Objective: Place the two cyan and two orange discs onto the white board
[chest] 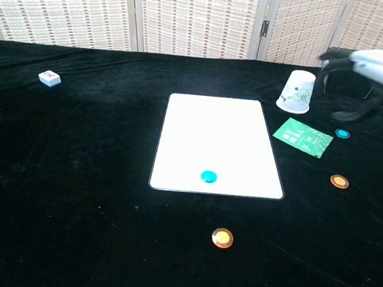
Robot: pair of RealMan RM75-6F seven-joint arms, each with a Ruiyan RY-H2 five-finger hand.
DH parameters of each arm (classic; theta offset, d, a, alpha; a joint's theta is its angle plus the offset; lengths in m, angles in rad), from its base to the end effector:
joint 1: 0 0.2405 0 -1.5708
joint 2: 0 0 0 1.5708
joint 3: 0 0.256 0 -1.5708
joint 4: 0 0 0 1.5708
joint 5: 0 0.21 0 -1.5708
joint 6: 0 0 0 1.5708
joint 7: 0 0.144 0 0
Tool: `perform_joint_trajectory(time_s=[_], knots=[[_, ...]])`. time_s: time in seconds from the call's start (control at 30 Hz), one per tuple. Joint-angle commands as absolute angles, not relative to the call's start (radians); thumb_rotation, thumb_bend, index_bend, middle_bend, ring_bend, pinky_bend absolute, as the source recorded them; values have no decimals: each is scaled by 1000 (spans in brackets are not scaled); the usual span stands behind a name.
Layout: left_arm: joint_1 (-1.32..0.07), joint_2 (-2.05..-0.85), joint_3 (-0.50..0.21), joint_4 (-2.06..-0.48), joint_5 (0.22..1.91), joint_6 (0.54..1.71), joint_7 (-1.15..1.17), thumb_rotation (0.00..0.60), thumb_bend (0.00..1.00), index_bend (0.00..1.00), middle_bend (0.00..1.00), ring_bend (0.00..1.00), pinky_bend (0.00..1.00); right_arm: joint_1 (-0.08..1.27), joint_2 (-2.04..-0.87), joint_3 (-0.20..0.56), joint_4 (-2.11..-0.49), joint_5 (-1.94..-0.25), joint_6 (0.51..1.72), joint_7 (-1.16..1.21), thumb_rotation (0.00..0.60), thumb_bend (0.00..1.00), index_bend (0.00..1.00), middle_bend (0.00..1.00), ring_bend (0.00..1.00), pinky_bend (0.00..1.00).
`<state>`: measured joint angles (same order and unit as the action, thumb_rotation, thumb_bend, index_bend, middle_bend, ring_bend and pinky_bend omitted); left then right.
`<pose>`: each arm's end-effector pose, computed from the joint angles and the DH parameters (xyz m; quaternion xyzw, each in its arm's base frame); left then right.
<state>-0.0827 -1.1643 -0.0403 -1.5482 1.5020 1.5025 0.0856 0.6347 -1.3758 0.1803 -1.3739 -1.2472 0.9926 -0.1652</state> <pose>-0.3195 0.1791 0.1514 -0.6105 -0.3545 -0.3604 0.6097 -0.2197 -0.3628 0.0624 0.7122 -0.3475 0.3606 0.4919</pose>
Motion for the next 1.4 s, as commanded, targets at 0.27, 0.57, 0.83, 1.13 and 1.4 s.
perform_joint_trajectory(time_s=[0.27, 0.57, 0.83, 1.13, 1.4], knots=[[-83, -1158, -43, -1557, 1505, 1508, 80, 600, 225, 53, 25, 13, 0, 618, -1409, 186, -1168, -1118, 882, -99, 600, 362, 353, 80, 0, 0], [-83, -1154, -40, -1566, 1498, 1499, 86, 600, 225, 53, 25, 13, 0, 680, -1533, 197, -954, -1060, 751, -103, 600, 364, 378, 91, 0, 0], [-85, -1151, -40, -1578, 1495, 1494, 100, 600, 225, 53, 25, 13, 0, 733, -1619, 208, -805, -1039, 661, -116, 600, 396, 409, 109, 0, 0], [-83, -1148, -40, -1582, 1487, 1491, 105, 600, 225, 53, 25, 12, 0, 777, -1678, 226, -714, -1026, 607, -127, 600, 395, 417, 113, 0, 0], [-80, -1148, -39, -1579, 1483, 1491, 100, 600, 225, 54, 25, 13, 0, 792, -1704, 233, -676, -1029, 589, -129, 600, 396, 442, 131, 0, 0]])
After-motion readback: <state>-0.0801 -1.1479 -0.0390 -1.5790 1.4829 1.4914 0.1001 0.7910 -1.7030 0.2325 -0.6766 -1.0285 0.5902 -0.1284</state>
